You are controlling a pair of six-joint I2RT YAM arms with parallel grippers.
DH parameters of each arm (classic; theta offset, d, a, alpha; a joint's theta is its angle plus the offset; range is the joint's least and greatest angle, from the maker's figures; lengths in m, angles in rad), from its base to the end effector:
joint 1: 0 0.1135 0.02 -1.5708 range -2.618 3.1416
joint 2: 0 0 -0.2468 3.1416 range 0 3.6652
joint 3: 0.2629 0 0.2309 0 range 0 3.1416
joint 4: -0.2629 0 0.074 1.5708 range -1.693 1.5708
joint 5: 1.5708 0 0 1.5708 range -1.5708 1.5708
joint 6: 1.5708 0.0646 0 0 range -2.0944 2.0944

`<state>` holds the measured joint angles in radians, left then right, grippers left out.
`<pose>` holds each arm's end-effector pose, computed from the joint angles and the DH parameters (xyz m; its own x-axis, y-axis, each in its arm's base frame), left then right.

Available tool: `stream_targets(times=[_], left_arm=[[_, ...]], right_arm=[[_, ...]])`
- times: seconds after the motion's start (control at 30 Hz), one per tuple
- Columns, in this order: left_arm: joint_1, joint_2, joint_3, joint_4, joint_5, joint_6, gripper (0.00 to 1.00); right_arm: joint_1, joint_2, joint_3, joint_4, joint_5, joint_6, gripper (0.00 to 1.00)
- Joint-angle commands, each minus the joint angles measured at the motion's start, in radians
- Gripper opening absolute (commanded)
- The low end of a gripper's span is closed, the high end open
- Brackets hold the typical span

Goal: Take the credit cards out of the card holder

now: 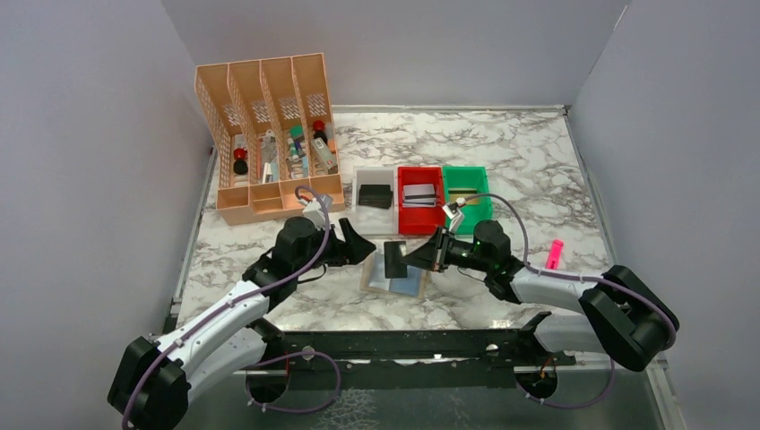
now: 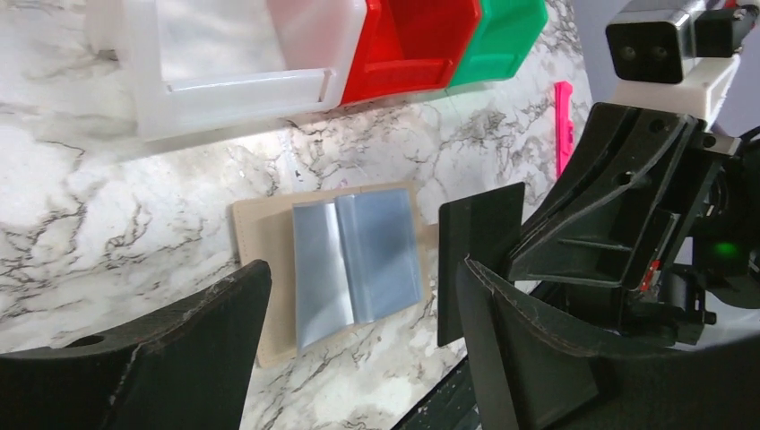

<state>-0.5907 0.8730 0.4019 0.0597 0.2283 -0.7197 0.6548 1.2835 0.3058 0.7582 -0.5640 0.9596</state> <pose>0.1686 -0.1307 0.2001 -0.7209 -0.2896 -0.6296 0.3186 0.6683 -0.6722 0.1772 0.1796 0.1708 -0.8595 0.2127 -0.4647 -0.3914 0.3109 0.8661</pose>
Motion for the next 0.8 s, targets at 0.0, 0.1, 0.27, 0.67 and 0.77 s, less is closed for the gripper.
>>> stream_targets(times=[0.0, 0.1, 0.27, 0.67, 0.77], left_arm=[[0.005, -0.033, 0.044, -0.106, -0.092, 0.053, 0.8], [0.004, -0.044, 0.076, -0.181, -0.144, 0.083, 0.85], [0.003, -0.068, 0.142, -0.305, -0.248, 0.143, 0.92], [0.005, -0.086, 0.267, -0.51, -0.513, 0.149, 0.99], [0.004, -0.106, 0.241, -0.512, -0.534, 0.143, 0.99]], right_arm=[[-0.001, -0.049, 0.027, -0.085, 0.047, -0.059, 0.01], [-0.001, -0.076, 0.053, -0.16, 0.058, -0.108, 0.01], [-0.001, -0.114, 0.11, -0.296, 0.114, -0.201, 0.01], [0.077, 0.067, 0.571, -0.732, 0.457, -0.625, 0.01], [0.118, 0.176, 0.715, -0.807, 0.592, -0.744, 0.01]])
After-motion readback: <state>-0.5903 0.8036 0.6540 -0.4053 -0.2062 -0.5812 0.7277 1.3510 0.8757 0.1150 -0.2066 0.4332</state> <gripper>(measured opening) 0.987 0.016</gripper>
